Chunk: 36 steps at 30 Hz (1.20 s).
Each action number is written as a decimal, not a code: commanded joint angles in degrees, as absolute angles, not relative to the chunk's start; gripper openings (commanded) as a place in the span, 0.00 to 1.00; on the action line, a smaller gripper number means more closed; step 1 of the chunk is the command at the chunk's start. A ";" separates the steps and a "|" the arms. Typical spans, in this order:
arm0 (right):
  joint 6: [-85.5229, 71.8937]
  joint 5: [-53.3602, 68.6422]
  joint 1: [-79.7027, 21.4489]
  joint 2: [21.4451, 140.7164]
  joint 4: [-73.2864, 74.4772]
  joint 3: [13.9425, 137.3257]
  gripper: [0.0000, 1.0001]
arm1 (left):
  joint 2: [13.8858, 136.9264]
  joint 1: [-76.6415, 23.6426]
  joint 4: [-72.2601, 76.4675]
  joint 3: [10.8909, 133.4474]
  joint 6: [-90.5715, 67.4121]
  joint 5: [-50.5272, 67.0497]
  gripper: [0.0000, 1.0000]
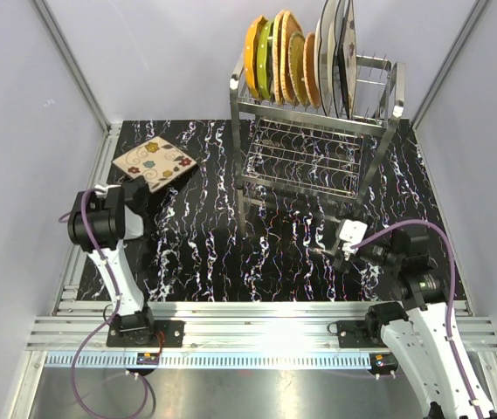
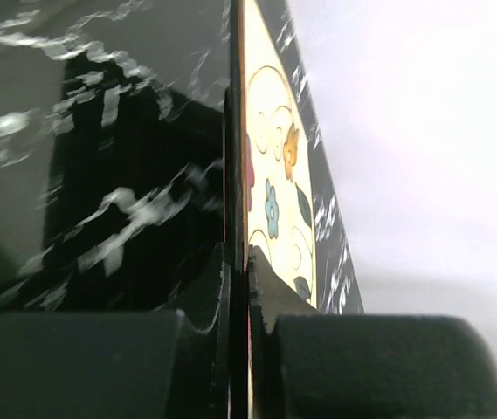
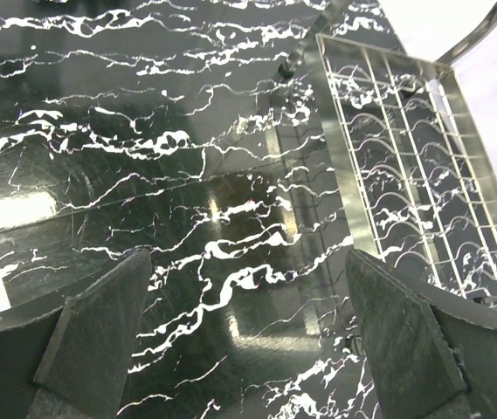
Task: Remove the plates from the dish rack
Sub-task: Place the plate on the table
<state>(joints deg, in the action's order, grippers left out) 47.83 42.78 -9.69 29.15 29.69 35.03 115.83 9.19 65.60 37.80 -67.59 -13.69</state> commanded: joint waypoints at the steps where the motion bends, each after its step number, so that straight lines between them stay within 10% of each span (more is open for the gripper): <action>1: 48.69 41.75 -9.84 29.97 29.79 37.61 1.00 | 119.16 6.43 83.07 47.60 -64.43 -31.17 0.00; 19: 49.66 38.58 -9.93 30.85 31.73 41.22 1.00 | 126.30 4.48 58.12 61.88 -69.08 -43.24 0.15; 36: 46.59 37.18 -9.84 29.79 36.12 47.28 1.00 | 116.90 6.15 49.67 52.57 -67.85 -31.65 0.99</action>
<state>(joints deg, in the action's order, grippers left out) 48.66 37.98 -9.69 29.98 34.50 43.35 121.43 4.82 51.79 55.20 -70.50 -33.34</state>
